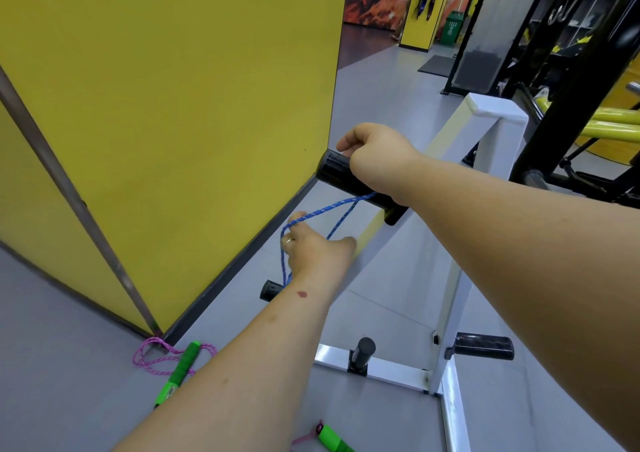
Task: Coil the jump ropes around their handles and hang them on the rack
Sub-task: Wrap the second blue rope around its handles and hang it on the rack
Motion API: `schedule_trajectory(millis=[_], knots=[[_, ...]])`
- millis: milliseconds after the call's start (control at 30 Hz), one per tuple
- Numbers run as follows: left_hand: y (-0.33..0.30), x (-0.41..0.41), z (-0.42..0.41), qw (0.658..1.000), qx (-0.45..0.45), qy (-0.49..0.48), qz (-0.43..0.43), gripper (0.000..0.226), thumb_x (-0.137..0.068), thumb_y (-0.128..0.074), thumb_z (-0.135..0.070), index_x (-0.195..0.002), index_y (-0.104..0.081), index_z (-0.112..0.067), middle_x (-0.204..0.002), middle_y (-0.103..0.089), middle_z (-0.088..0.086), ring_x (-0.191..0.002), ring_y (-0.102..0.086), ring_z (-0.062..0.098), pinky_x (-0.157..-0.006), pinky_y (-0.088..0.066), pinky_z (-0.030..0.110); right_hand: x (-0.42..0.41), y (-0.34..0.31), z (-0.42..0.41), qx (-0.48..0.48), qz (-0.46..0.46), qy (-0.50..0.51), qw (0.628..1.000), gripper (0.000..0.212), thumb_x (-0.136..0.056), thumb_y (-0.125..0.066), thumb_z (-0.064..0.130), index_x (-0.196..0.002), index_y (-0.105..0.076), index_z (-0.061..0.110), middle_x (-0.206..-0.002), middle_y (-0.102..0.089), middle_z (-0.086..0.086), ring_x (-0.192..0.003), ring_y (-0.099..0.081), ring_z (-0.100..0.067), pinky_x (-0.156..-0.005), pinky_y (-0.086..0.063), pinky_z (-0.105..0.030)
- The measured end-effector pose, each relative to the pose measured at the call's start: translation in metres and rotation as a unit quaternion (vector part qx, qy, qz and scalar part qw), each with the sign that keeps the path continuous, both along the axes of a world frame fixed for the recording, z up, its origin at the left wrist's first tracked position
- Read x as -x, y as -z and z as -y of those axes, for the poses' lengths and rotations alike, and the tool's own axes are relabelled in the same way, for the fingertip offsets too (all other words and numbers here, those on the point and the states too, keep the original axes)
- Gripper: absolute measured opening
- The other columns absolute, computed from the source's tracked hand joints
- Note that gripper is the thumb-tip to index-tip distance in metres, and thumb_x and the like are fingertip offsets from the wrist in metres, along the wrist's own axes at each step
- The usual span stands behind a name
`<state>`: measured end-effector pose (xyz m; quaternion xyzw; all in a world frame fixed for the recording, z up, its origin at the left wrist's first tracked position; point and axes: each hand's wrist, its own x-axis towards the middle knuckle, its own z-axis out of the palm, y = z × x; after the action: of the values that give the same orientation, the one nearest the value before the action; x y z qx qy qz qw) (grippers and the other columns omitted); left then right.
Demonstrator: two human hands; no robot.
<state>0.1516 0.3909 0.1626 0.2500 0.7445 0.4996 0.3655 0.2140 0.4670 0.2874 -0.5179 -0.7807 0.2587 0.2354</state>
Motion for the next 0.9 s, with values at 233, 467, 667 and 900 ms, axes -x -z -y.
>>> schedule_trajectory(millis=[233,467,667,900], knots=[[-0.008,0.002,0.017,0.982,-0.091,-0.078,-0.144,0.026,-0.080,-0.067,-0.017,-0.086,-0.043,-0.024,-0.108,-0.042,-0.001,-0.093,-0.053,0.030,-0.064,-0.036,0.033,-0.002,-0.001,0.003,-0.002,-0.024,-0.004,1.000,0.051,-0.084,-0.035,-0.004,-0.115,-0.064,0.022,-0.108,-0.067,0.003,-0.105,-0.061,-0.021,-0.091,-0.052,-0.033],[-0.012,0.004,0.009,0.987,-0.093,-0.081,-0.105,0.032,-0.081,-0.075,-0.035,-0.090,-0.046,-0.023,-0.113,-0.046,0.002,-0.094,-0.055,0.031,-0.066,-0.044,0.035,-0.003,0.000,0.007,-0.007,-0.081,0.009,0.997,0.054,-0.081,-0.034,-0.013,-0.113,-0.066,0.017,-0.115,-0.064,-0.006,-0.107,-0.065,-0.020,-0.085,-0.051,-0.026],[-0.024,0.001,-0.002,0.988,-0.057,0.125,-0.064,0.096,-0.077,-0.076,-0.043,-0.158,-0.026,-0.033,-0.157,-0.035,0.002,-0.140,-0.042,0.029,-0.109,-0.045,0.051,-0.006,-0.005,0.013,0.045,-0.222,0.070,0.971,0.043,-0.088,-0.049,-0.012,-0.100,-0.065,0.027,-0.116,-0.059,0.001,-0.099,-0.068,-0.012,-0.089,-0.057,-0.034],[-0.036,-0.003,0.000,0.989,-0.119,0.085,-0.017,0.019,-0.096,-0.062,-0.040,-0.112,-0.061,-0.032,-0.110,-0.066,-0.007,-0.101,-0.064,0.017,-0.083,-0.051,0.035,0.032,-0.040,0.059,0.262,-0.453,0.004,0.852,0.053,-0.081,-0.037,-0.030,-0.108,-0.065,0.007,-0.122,-0.053,-0.012,-0.092,-0.065,-0.021,-0.082,-0.061,-0.032]])
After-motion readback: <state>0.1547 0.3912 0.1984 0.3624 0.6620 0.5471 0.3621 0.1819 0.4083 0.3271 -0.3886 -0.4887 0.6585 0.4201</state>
